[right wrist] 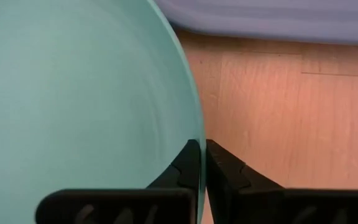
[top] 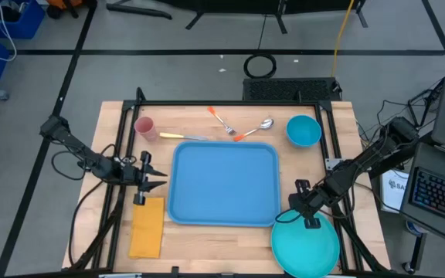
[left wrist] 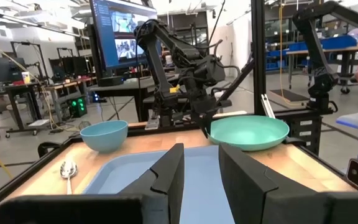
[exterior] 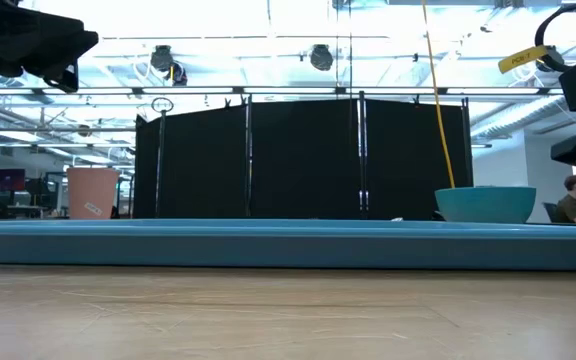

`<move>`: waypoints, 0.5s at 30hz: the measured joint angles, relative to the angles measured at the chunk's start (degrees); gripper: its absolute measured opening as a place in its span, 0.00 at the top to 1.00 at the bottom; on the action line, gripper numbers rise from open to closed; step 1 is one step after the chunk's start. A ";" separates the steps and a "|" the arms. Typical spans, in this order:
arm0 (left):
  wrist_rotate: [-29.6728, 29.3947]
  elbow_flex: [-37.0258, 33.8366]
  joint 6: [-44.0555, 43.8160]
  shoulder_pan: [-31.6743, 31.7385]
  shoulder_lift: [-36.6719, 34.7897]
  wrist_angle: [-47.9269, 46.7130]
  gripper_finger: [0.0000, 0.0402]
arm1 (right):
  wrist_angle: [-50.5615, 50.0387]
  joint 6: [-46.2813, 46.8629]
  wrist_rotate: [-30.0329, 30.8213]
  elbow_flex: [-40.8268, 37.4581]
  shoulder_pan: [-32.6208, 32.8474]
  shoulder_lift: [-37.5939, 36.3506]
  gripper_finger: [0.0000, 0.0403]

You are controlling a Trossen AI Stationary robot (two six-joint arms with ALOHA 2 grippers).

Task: Set up tray
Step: Put the green plate on the blue tray

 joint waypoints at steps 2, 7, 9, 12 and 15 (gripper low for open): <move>0.00 0.00 -0.15 0.00 -0.01 -0.09 0.74 | 0.19 0.24 -0.43 0.00 -0.01 0.00 0.99; 0.02 0.00 -0.42 0.00 0.00 -0.12 0.74 | 1.52 0.47 -2.19 0.00 0.01 0.00 0.99; 0.02 0.00 -0.44 0.00 0.00 -0.14 0.74 | 3.17 0.27 -2.35 0.00 0.01 -0.02 1.00; 0.02 0.00 -0.46 0.00 -0.01 -0.16 0.74 | 4.63 0.03 -3.34 0.00 0.01 -0.65 1.00; 0.02 0.00 -0.42 0.00 0.00 -0.22 0.74 | 5.08 -0.25 -3.83 0.02 0.01 -1.82 1.00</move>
